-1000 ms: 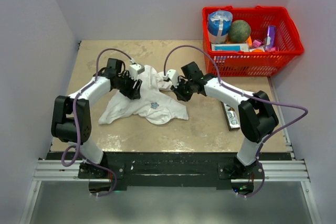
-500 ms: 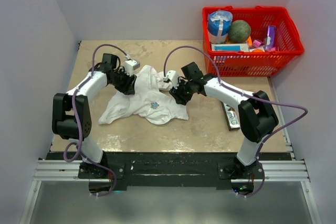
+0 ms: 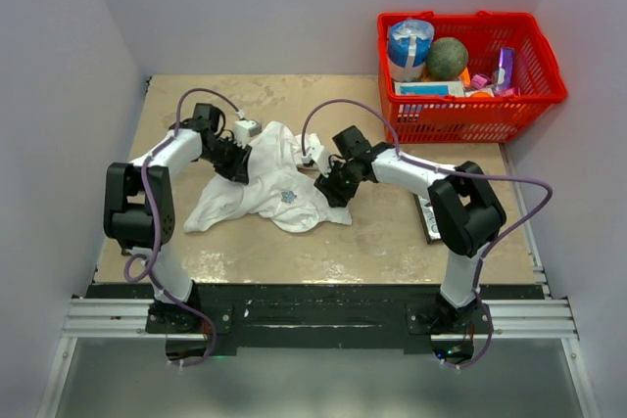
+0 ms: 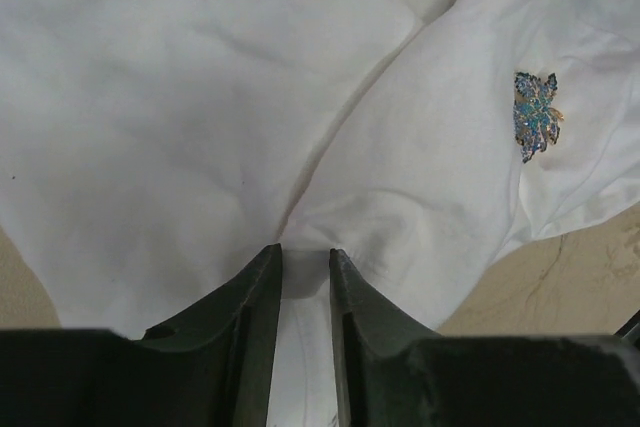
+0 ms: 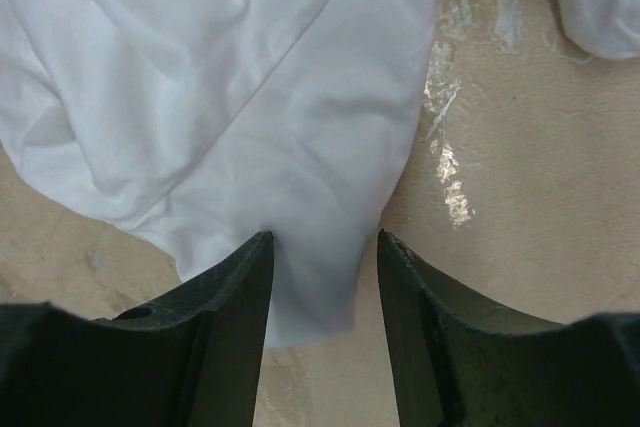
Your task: Remove the brooch from the garment
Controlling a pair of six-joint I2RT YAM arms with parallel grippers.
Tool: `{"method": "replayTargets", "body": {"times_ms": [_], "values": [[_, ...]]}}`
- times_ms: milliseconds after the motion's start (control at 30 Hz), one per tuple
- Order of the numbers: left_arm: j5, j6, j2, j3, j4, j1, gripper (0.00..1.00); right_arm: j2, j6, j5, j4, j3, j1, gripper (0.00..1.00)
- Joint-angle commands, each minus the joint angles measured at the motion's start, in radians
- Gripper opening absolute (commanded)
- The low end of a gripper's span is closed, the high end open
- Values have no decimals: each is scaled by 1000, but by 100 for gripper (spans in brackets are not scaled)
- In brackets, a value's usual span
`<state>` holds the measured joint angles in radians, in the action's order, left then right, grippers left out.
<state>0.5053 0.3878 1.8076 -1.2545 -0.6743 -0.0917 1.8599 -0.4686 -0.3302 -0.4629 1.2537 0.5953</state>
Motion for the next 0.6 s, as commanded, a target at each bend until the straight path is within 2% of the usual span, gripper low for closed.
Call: {"method": "replayTargets", "body": {"times_ms": [0,33,67,100,167,200,433,567], "values": [[67,25,7,-65,-37,4,19,19,-21,13,7,0,5,46],[78,26,4,-75,-47,6,8,22,-19,17,7,-2,4,42],[82,32,-5,-79,-56,7,2,25,-22,26,12,-5,4,36],[88,33,-13,-83,-59,12,0,28,-27,39,16,-7,4,25],[95,33,-42,-101,-67,18,0,25,-28,55,32,-8,4,14],[99,31,-54,-111,-70,23,0,18,-30,78,36,-4,3,1],[55,39,-240,-227,-28,55,0,-89,-54,171,53,151,3,0],[50,68,-336,-209,28,55,0,-187,-70,128,111,199,8,0]]}}
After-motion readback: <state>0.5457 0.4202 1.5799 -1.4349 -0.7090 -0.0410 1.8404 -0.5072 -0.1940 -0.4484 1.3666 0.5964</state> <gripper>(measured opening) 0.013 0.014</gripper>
